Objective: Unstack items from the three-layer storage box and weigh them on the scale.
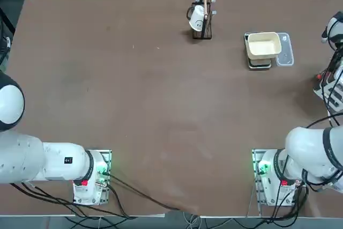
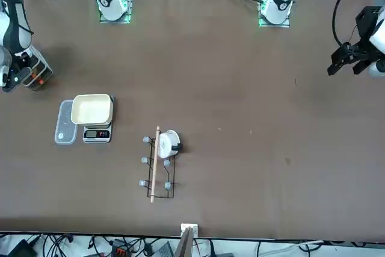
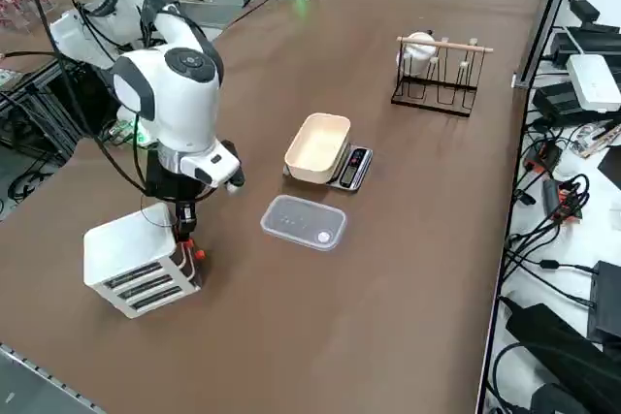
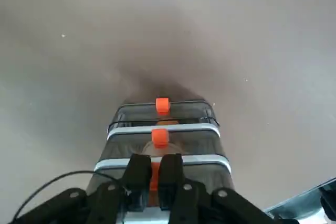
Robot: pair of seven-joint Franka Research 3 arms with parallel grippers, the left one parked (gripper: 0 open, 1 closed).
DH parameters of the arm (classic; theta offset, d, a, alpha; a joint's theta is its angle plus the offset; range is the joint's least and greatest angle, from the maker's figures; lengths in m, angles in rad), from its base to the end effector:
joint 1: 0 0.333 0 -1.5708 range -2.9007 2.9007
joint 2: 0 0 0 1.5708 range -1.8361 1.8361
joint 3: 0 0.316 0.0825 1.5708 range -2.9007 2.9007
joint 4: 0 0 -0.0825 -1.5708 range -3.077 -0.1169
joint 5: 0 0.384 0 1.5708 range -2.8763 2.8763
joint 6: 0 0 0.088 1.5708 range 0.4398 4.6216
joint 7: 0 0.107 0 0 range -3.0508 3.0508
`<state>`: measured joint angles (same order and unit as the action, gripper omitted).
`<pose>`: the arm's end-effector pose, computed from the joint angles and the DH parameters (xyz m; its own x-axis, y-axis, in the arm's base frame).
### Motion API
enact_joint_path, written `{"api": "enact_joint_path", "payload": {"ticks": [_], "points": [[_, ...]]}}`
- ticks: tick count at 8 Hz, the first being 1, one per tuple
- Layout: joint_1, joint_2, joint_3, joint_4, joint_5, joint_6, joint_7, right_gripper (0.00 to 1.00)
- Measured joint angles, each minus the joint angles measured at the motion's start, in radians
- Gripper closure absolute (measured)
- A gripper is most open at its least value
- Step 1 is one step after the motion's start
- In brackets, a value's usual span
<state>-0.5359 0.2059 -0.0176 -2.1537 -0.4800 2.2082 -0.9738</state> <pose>0.4581 -0.3012 0.2948 0.6853 0.6189 -0.3837 0.6763 -0.7364 0.0200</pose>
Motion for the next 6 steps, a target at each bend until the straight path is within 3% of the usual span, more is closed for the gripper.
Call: {"api": "enact_joint_path", "payload": {"ticks": [6], "points": [[0.162,0.038,0.006,0.083,0.101,-0.006,0.071,0.88]]}}
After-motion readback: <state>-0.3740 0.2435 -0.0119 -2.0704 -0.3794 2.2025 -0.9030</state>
